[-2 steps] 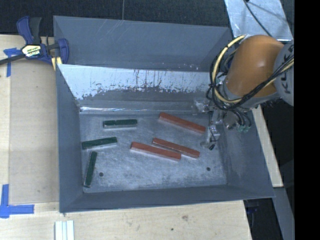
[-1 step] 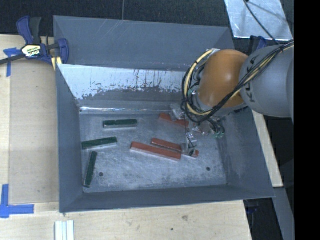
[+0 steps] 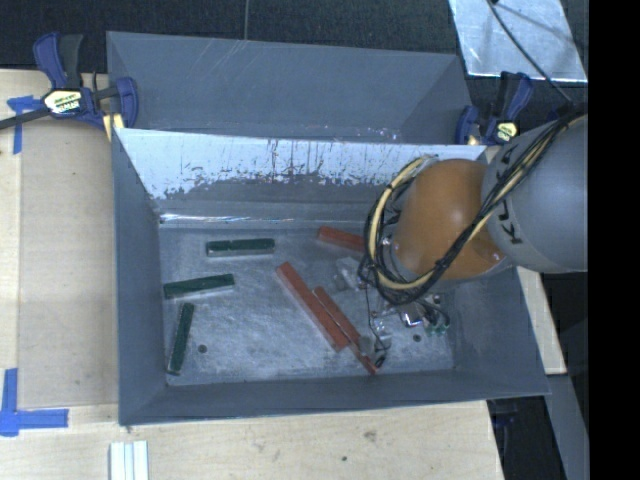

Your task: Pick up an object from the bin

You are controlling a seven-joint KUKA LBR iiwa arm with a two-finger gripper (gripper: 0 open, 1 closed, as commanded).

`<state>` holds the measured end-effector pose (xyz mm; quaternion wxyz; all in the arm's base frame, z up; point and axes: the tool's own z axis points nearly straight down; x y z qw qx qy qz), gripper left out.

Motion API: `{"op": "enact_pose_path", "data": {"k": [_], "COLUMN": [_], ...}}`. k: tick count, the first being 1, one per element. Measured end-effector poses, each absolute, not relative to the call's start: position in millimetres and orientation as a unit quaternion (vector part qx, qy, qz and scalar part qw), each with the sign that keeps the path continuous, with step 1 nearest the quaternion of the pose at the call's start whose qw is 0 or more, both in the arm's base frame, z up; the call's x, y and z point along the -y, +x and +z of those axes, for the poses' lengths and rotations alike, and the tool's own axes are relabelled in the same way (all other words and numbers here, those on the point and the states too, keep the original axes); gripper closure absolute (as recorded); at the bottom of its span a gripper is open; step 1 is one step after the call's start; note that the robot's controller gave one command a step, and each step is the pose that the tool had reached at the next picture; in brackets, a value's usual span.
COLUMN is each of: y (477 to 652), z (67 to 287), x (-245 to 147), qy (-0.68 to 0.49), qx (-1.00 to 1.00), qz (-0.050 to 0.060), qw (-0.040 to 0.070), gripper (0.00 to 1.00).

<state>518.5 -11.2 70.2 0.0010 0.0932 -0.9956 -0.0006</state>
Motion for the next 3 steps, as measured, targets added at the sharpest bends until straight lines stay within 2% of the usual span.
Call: {"op": "enact_pose_path", "data": {"k": [1, 2, 3], "y": [487.2, 518.1, 560.8], "z": [71.9, 74.3, 137.0], "x": [33.1, -53.3, -164.9], "qy": [0.242, 0.236, 0.215], "qx": [0.97, 0.972, 0.977], "qz": [0.001, -0.001, -0.002], "qw": [-0.006, -0.003, -0.006], "gripper": [0.0, 0.0, 0.0]}}
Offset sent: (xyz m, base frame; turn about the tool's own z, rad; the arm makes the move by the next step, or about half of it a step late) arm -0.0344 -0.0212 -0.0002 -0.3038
